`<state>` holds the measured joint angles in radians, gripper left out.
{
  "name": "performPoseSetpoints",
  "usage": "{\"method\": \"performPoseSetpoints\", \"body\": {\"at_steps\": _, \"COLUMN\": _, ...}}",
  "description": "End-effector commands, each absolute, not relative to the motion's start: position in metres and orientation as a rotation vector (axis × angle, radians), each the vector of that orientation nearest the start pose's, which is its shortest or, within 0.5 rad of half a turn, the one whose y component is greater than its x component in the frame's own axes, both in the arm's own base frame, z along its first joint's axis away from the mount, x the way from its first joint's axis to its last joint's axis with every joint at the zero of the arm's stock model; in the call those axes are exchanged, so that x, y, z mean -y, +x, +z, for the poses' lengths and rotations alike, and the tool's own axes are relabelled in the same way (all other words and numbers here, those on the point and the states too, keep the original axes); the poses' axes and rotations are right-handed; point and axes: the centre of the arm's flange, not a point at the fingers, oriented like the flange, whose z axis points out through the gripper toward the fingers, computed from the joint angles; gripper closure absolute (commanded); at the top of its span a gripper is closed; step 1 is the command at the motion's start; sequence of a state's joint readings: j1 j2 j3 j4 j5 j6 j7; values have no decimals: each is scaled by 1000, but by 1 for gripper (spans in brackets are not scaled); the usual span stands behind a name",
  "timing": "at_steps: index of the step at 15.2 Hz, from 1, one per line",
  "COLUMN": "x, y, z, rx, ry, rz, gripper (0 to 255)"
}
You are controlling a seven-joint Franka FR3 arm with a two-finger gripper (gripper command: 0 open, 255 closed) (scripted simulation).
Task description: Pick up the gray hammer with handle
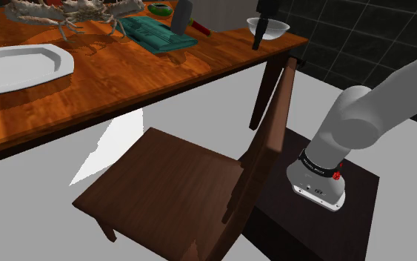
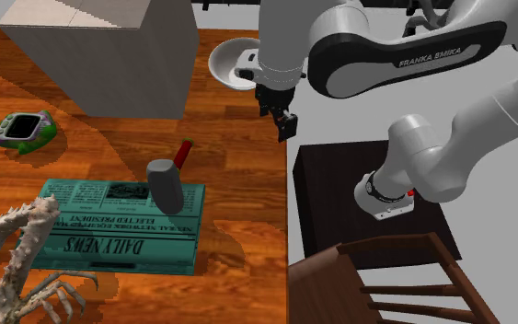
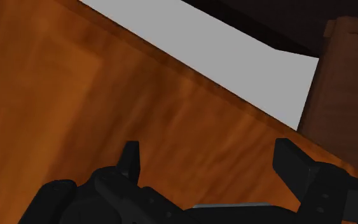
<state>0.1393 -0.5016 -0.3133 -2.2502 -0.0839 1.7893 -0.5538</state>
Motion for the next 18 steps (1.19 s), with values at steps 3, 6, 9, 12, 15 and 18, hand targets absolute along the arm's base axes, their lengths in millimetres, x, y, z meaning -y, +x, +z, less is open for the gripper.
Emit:
{"method": "performPoseSetpoints", "body": {"at_steps": 3, "x": 105, "y": 448, "z": 552, "rx": 962, "ry": -2874, "rz": -160, "gripper": 0}}
{"method": "performPoseSetpoints", "body": {"at_steps": 6, "x": 107, "y": 484, "z": 556, "rx": 1165, "ry": -2751, "rz": -225, "gripper": 0}}
{"method": "performPoseSetpoints", "body": {"at_steps": 9, "x": 104, "y": 520, "z": 562, "rx": 1356, "ry": -2613, "rz": -287, "gripper": 0}}
{"method": "performPoseSetpoints", "body": {"at_steps": 12, "x": 96, "y": 555, "z": 569, "rx": 1534, "ry": -2461, "rz": -346, "gripper": 0}}
{"method": "performPoseSetpoints", "body": {"at_steps": 15, "x": 83, "y": 588, "z": 579, "rx": 1698, "ry": -2298, "rz": -402, "gripper": 0}}
{"method": "performPoseSetpoints", "body": {"at_steps": 18, "x": 65, "y": 618, "z": 590, "rx": 1849, "ry": -2122, "rz": -454, "gripper": 0}}
